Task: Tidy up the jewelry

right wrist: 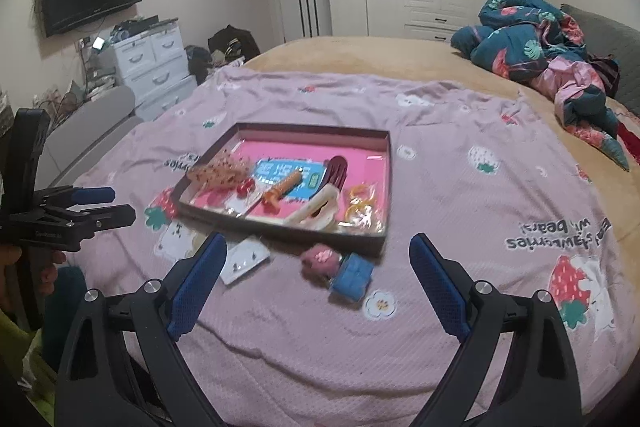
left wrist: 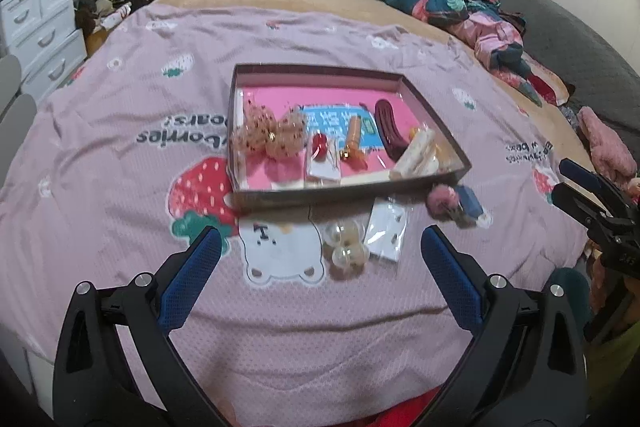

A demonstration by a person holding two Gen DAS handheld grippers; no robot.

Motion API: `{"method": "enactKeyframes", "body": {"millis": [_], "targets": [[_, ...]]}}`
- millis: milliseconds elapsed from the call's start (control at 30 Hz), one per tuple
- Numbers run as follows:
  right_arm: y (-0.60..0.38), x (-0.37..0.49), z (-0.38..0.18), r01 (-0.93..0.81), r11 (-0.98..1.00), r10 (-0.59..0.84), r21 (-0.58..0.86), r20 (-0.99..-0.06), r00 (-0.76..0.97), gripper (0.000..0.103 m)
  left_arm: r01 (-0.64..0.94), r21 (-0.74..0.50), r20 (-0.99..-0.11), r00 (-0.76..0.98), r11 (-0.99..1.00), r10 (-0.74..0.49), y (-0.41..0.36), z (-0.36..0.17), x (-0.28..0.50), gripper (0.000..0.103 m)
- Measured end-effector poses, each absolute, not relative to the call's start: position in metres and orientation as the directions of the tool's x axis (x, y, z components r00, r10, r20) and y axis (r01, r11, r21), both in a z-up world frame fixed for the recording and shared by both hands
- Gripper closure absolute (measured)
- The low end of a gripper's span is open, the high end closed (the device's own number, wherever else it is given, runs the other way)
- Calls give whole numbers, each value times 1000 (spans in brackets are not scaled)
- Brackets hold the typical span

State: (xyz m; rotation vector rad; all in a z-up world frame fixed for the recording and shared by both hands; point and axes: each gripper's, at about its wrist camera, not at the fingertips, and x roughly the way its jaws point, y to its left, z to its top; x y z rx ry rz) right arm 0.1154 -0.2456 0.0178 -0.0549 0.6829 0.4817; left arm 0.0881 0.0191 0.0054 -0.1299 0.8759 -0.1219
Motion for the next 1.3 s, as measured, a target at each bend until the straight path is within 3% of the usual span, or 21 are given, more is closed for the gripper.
{"method": "enactKeyframes", "body": {"millis": [900, 1067, 1133, 1233, 1300], "targets": [[-256, 137, -42, -374, 913, 367, 162, -725, 582, 11, 55, -192, -814, 549, 980, -191, 10, -48, 103, 10], [-257, 149, -56, -352, 917, 364, 186, -751, 551, 19, 64, -208, -822, 529, 976, -210, 3, -58, 114, 22], [-257, 156, -62, -341, 918, 365, 201, -764, 532, 23, 60, -214, -824, 526, 975, -213, 1, -62, 119, 34], [-258, 166, -70, -325, 919, 369, 223, -778, 509, 29, 44, -228, -820, 529, 973, -217, -1, -67, 125, 42], [-258, 172, -75, -314, 916, 382, 250, -783, 491, 33, 43, -229, -820, 530, 972, -217, -2, -70, 128, 52]]}}
